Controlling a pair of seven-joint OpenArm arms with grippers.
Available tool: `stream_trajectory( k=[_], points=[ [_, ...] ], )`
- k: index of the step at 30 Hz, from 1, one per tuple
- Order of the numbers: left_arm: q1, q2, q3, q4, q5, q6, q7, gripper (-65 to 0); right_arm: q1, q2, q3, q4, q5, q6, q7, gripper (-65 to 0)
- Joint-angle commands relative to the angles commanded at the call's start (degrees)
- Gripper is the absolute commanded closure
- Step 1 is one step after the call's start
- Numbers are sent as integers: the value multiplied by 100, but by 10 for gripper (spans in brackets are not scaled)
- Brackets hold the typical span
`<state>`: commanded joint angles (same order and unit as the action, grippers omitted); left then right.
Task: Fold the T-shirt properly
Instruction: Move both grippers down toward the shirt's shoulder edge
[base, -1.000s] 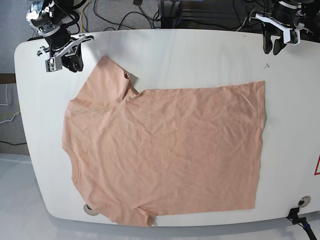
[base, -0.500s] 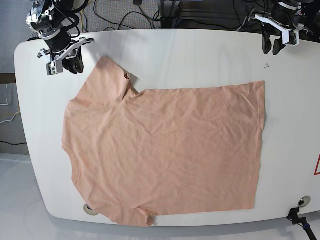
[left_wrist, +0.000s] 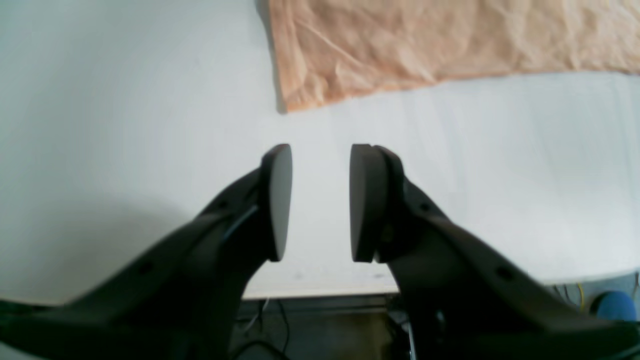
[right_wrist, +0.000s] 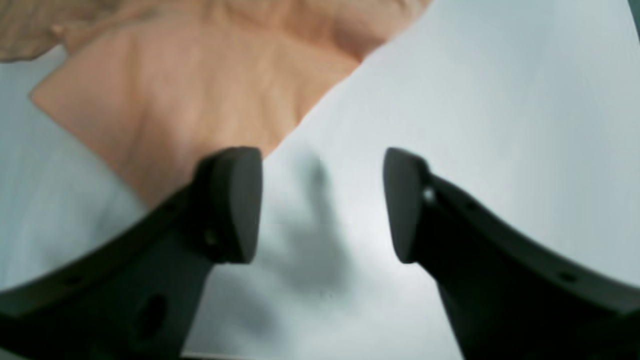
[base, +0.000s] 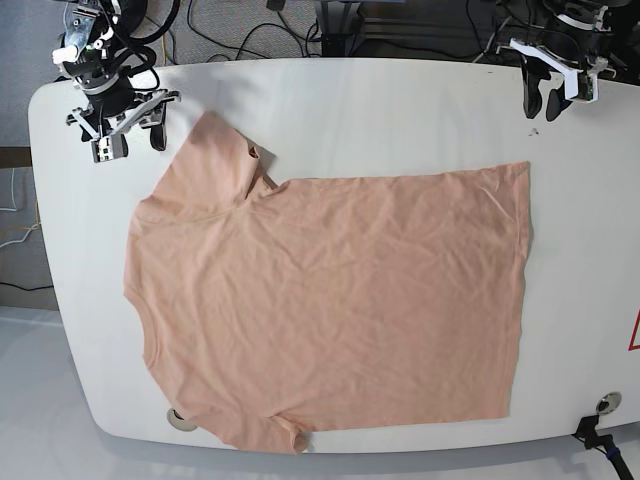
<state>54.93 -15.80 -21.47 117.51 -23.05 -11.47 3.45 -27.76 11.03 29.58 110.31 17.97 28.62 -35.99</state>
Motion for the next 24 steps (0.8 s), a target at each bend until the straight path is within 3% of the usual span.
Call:
stream_trajectory(
  k=[2,3,11,24],
  points=[
    [-60,-5,-17,-22,37,13,-6,-168,48,-16,-1,-88,5,17,-68,-399],
    [-28,14,-16,3,24,-2,-54,-169,0,44,26,227,29,65,24,-340],
    [-119,18,20,-88,74,17,18,-166,485,40,46,-455,308,296,-252,-334],
    [-186,25,34,-151,79,38,-37,-162,932,30,82,-924,740,353,-338,-331]
  ],
)
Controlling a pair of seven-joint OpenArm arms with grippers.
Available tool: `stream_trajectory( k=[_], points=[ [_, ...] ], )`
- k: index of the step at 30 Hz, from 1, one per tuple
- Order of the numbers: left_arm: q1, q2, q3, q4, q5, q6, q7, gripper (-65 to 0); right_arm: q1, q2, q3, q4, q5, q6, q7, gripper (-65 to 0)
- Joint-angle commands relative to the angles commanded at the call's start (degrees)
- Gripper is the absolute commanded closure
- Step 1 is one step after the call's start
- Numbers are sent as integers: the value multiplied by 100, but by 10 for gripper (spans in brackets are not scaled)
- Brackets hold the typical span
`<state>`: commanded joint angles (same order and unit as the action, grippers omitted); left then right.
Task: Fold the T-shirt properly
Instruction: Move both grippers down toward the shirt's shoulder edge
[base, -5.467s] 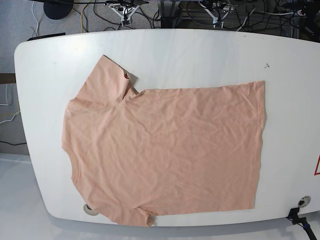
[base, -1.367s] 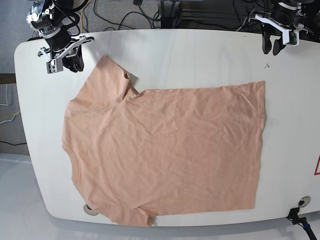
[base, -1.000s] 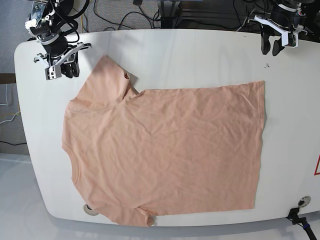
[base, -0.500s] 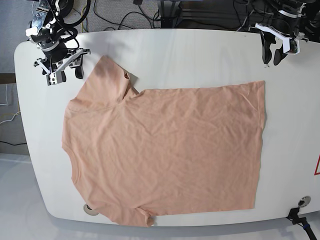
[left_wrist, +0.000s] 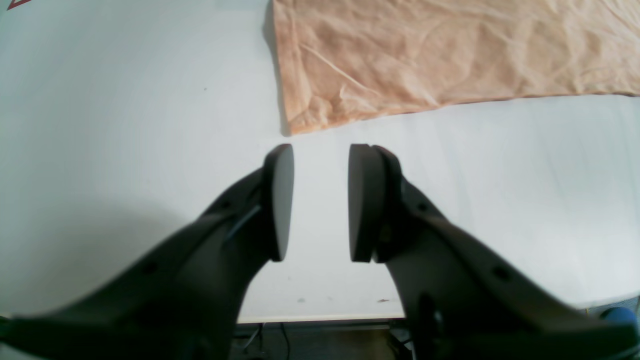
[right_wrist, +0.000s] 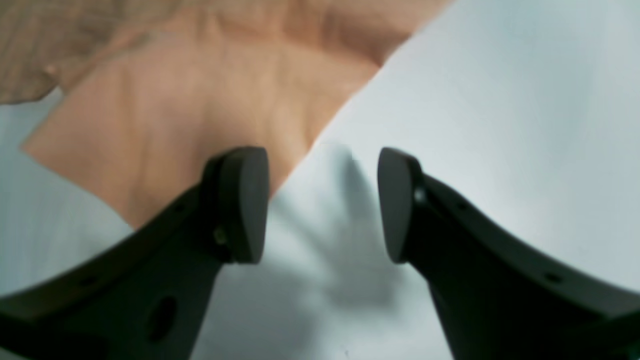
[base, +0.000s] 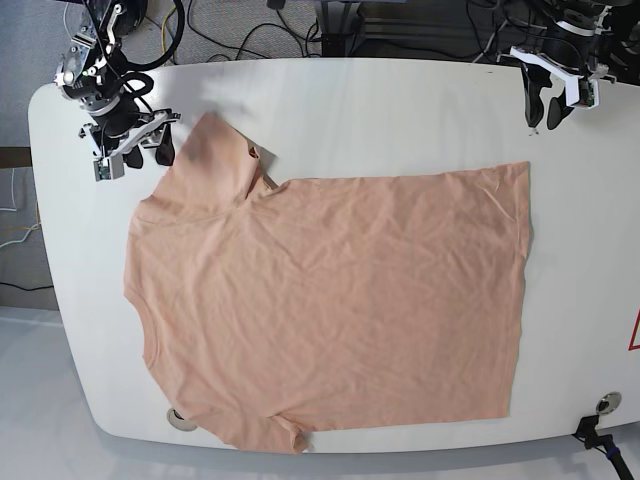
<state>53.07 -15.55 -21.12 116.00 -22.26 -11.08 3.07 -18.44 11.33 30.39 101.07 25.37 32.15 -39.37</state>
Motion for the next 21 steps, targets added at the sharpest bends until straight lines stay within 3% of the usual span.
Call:
stream_trajectory(
  k=[8,9,16,21],
  points=[
    [-61,-5,-10,-12,9,-17,42,-161,118,-29,10,15,26,36,-56,-327],
    [-15,25,-4,39,-35,7,-15,-166,-10,-18,24,-42,-33,-32,-119,-341],
    [-47,144,-257,-49,-302,22,196,-178,-20,-15,55,-146,749,-8,-485,-312],
    [-45,319,-557,-99,-533,13,241,-174,-48,-13,18,-148,965,35,-520,-297]
  ],
)
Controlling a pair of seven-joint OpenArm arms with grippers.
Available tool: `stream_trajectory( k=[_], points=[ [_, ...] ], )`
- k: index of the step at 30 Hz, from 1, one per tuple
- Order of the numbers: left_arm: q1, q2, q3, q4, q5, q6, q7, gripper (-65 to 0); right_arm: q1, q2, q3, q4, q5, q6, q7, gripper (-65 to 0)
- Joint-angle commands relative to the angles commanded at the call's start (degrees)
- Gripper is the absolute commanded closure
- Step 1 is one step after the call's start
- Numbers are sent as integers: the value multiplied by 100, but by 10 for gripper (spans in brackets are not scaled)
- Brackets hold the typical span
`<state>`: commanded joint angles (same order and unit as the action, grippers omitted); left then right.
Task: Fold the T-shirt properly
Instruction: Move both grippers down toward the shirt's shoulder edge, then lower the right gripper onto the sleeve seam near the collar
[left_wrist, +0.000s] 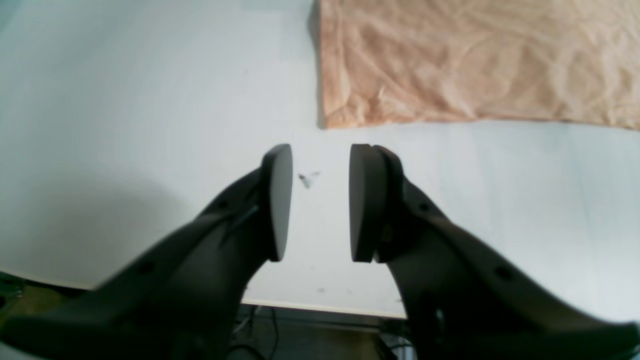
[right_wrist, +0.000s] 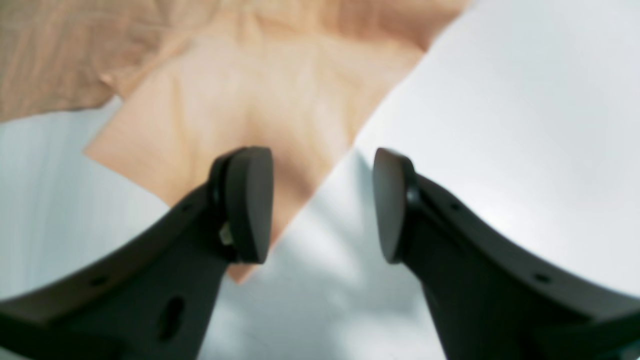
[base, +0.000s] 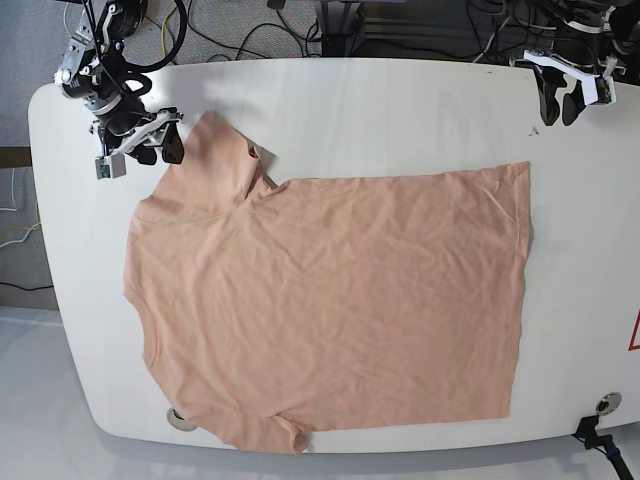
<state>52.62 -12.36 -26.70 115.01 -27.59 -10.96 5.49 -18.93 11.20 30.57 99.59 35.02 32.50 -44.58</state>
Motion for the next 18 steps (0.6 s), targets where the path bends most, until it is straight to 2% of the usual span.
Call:
stream_trajectory(
  k=[3,7,9,13,14,17,18],
  points=[
    [-13,39,-40,-20,45,18,-30,-175,-6,2,-9,-23,15,7,-26,-296],
    [-87,84,-49,-55,23,23,165,-173,1,-4,-43,-9,-27,21,-75,-270],
    [-236,54,-20,-61,-128,44,399,-169,-12,-2,-94,-22,-62,40,-70,-208],
    [-685,-8,-9,-273,-832,88,935,-160,-22,-4,-121,-67,-80,68,-44,-21],
    [-821,-24,-10,-388,-1051,76,1067,-158,-16,-1,-119,-43,-88,68,-60,-10],
    [-1277,-140,-25,-739,-1536,87,1395,-158,-28,7,-87,10,-109,112,-79,-18],
    [-1080,-52,22,-582,-1247,95,1184,-172,-19,-14,-130,-54,-137,42,-78,-106]
  ],
)
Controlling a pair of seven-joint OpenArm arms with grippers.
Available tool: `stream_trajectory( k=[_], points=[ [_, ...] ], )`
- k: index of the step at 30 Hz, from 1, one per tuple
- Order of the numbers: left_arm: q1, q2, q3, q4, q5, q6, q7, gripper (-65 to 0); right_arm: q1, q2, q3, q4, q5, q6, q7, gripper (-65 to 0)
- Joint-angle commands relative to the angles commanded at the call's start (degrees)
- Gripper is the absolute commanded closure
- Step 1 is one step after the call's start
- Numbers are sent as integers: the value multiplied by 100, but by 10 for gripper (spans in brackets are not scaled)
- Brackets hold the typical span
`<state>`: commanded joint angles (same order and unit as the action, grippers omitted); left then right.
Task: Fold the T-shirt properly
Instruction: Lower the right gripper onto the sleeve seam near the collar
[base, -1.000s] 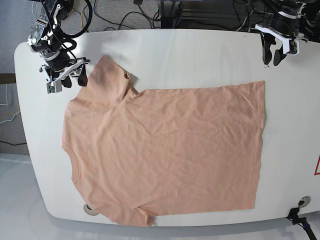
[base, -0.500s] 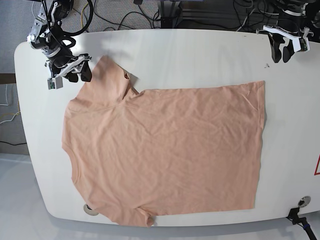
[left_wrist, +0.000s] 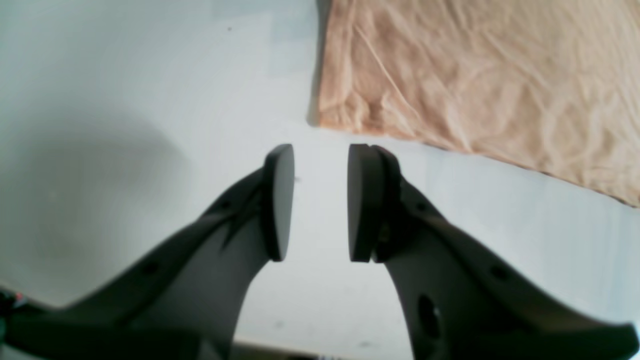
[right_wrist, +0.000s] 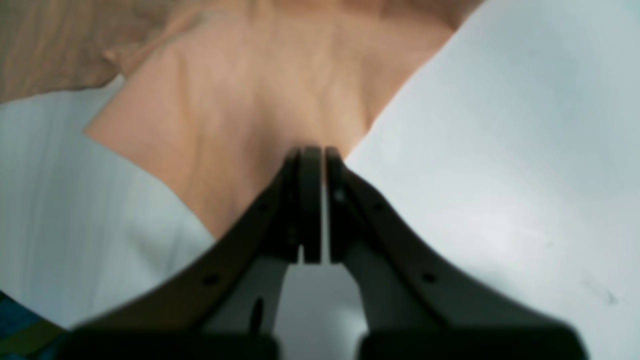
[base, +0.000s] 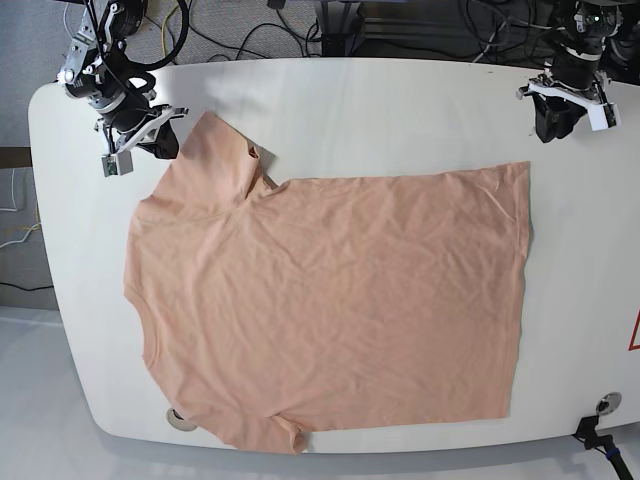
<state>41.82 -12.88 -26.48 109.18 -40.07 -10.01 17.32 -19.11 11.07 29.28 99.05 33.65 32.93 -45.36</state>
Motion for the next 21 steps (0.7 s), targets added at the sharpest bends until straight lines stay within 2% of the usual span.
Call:
stream_trajectory(
  k=[2,6,9,13,21],
  points=[
    [-31,-2,-26,4,-13,-2,54,-177,10,-15,11,-13,-31,9,-24,-131],
    [-129,7,-16,-12,-62,-9,183,-182,8,-11,-2,-36,-56,8,-26,-251],
    [-214,-6,0,-36,-84,-21,382,-187,10,-13,0,-35,-115,20,-36,-309],
    [-290,-26,-1,-71,-119,-39,558,-191,10,-2,27,-75,-134,26,-54,-334],
    [-411,-37,9,-93,-89,-54,697,-194,37,40,335,-149,234,125,-105,-348]
  ],
)
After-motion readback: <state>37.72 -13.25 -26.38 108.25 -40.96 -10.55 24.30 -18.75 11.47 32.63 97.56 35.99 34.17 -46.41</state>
